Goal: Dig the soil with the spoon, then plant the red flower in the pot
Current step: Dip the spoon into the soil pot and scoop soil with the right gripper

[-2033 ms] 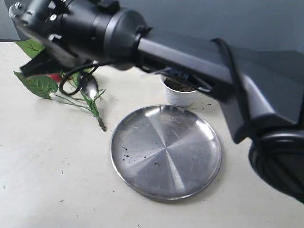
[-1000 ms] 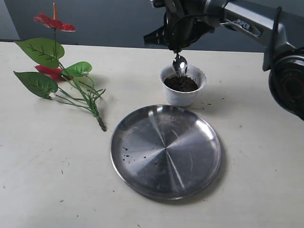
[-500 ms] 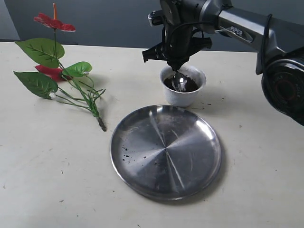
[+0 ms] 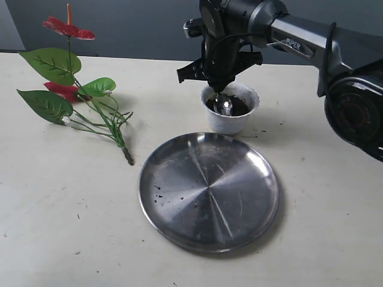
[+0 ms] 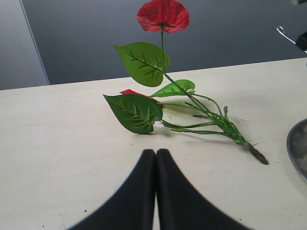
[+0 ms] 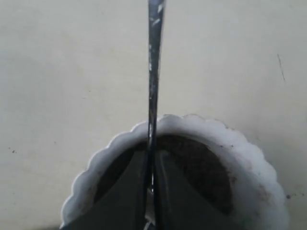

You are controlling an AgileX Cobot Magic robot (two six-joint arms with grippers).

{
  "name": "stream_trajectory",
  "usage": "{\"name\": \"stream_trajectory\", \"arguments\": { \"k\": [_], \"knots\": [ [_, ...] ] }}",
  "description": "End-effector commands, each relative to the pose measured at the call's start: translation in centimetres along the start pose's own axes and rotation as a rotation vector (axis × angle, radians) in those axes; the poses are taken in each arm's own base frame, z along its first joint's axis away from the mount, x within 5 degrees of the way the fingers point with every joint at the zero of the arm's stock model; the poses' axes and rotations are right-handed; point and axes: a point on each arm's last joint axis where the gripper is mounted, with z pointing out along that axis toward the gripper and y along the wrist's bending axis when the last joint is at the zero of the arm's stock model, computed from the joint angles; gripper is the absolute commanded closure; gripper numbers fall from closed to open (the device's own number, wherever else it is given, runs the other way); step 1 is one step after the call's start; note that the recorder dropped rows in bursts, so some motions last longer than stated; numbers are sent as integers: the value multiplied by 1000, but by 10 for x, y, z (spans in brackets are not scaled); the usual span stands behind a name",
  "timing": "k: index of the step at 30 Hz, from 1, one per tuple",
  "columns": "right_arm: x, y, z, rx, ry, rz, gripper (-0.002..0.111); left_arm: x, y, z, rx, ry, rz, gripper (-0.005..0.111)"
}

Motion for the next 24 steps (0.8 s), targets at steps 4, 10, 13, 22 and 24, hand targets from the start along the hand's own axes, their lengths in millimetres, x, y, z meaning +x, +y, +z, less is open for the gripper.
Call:
{"name": "stream_trajectory", "arguments": {
  "k": [4, 10, 13, 22, 24],
  "knots": [
    [-11, -13, -25, 68, -94, -41, 109, -2, 0, 0, 6, -17, -3, 106],
    [-1, -4, 5, 43, -10, -34, 109, -2, 0, 0, 6, -17, -3, 106],
    [-2, -6, -2, 45, -12, -30, 109, -2, 0, 0, 6, -17, -3, 106],
    [-11, -27, -61, 133, -98, -37, 109, -2, 0, 0, 6, -17, -3, 106],
    [-12, -29, -72, 131, -108, -29, 109, -2, 0, 0, 6, -17, -3, 106]
  ]
}}
